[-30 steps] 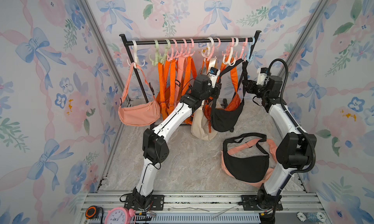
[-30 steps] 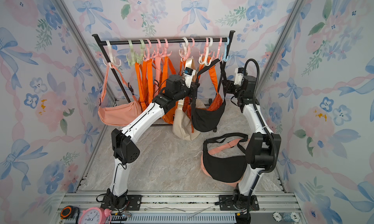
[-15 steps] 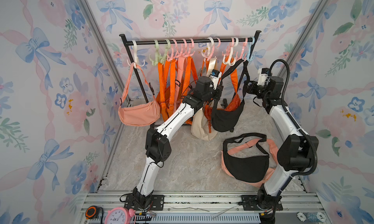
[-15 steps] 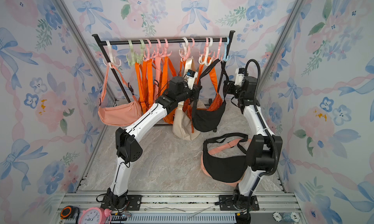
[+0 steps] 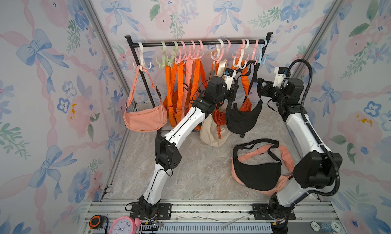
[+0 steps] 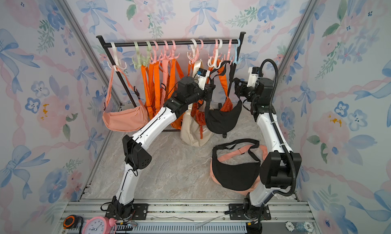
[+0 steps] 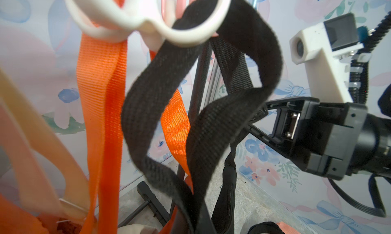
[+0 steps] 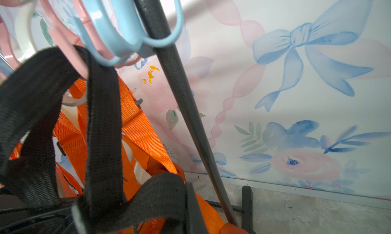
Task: Take the bag off the hook
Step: Pick up the bag from the hook.
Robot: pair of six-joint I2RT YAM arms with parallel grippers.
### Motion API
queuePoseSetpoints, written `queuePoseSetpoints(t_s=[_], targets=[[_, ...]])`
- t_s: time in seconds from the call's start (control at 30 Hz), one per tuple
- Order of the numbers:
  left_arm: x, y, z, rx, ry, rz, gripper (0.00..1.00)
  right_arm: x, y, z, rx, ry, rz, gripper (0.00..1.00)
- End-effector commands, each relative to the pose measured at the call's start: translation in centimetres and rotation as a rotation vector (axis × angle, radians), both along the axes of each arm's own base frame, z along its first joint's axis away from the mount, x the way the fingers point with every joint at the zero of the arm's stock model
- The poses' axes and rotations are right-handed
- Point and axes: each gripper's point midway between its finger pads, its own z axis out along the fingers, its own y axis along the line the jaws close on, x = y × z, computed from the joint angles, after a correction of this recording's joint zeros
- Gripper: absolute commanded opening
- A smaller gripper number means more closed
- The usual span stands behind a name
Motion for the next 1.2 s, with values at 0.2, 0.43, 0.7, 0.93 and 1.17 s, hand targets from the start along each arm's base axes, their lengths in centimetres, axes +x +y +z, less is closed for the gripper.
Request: queuePoseSetpoints(t_s=[0.2, 0.43, 0.7, 0.93, 1.17], targets=[[-0.8, 0.0, 3.1, -0.04, -0.054, -0.007, 0.0, -2.9, 0.4, 5.8, 0.025, -0.112, 0.006, 0.0], [-1.1, 0.5, 4.9, -0.066, -0.071, 0.0, 0.0, -2.3, -0.2, 8.5, 0.03, -0.122, -0.022, 0.0], [-1.1, 2.5, 8.3, -0.107, -0.13, 0.04, 0.0, -0.6, -3.0, 11.6, 0.091, -0.116, -0.073, 0.0], [-0.4, 5.0, 10.7, -0.153, -0.157, 0.077, 0.0, 1.9, -5.3, 12.7, 0.178, -0.095, -0.087, 0.0], [0.0, 7.0, 12.7, -0.201, -0.188, 0.111, 0.0, 3.5, -6.9, 13.9, 0.236, -0.12, -0.098, 0.0]])
